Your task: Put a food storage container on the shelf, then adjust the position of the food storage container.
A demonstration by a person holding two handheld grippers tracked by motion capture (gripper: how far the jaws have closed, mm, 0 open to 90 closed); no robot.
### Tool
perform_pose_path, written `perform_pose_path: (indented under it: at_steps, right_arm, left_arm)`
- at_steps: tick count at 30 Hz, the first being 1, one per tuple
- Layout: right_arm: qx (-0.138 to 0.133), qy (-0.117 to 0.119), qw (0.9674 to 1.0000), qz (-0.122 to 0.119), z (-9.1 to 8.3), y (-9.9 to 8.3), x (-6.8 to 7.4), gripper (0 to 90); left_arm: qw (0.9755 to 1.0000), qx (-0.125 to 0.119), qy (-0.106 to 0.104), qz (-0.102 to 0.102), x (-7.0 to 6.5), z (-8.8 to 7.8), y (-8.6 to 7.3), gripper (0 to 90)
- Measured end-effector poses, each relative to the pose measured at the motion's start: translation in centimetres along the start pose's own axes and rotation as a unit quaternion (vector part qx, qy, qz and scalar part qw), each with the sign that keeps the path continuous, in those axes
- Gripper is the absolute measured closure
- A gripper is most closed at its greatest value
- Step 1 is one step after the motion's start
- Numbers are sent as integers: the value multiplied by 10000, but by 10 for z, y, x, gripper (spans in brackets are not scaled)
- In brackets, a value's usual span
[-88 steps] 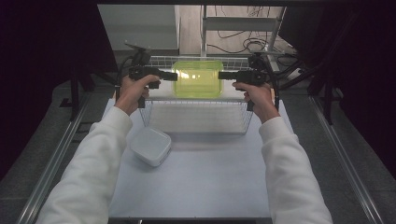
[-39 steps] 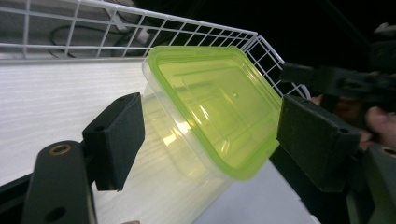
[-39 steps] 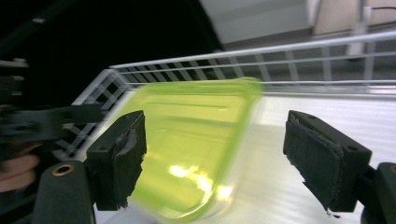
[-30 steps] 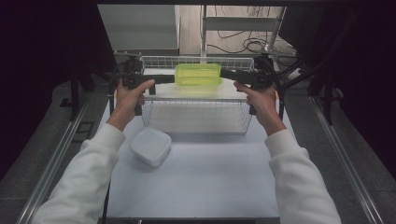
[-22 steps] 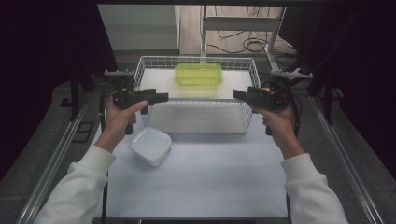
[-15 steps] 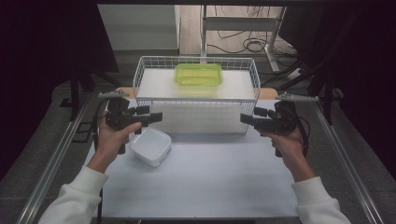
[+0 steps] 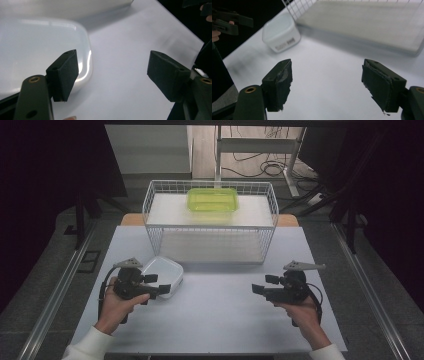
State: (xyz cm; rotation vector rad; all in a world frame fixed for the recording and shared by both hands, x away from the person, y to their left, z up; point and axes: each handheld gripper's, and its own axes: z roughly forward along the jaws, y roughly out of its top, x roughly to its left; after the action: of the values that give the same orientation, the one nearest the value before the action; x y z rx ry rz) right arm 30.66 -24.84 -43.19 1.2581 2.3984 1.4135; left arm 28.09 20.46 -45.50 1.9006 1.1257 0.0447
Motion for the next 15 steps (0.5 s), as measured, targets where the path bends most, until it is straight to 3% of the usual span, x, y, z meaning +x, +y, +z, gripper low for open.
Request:
perform_pose_path:
  at_steps: [4, 15]
  right_arm:
    - [252, -28, 9997, -27, 9, -12, -2, 244]
    - [231, -96, 9996, -106, 11, -16, -3, 243]
  left_arm:
    - [9999, 112, 76, -51, 4, 2, -5, 253]
    - [9992, 229, 311, 65, 3, 7, -8, 247]
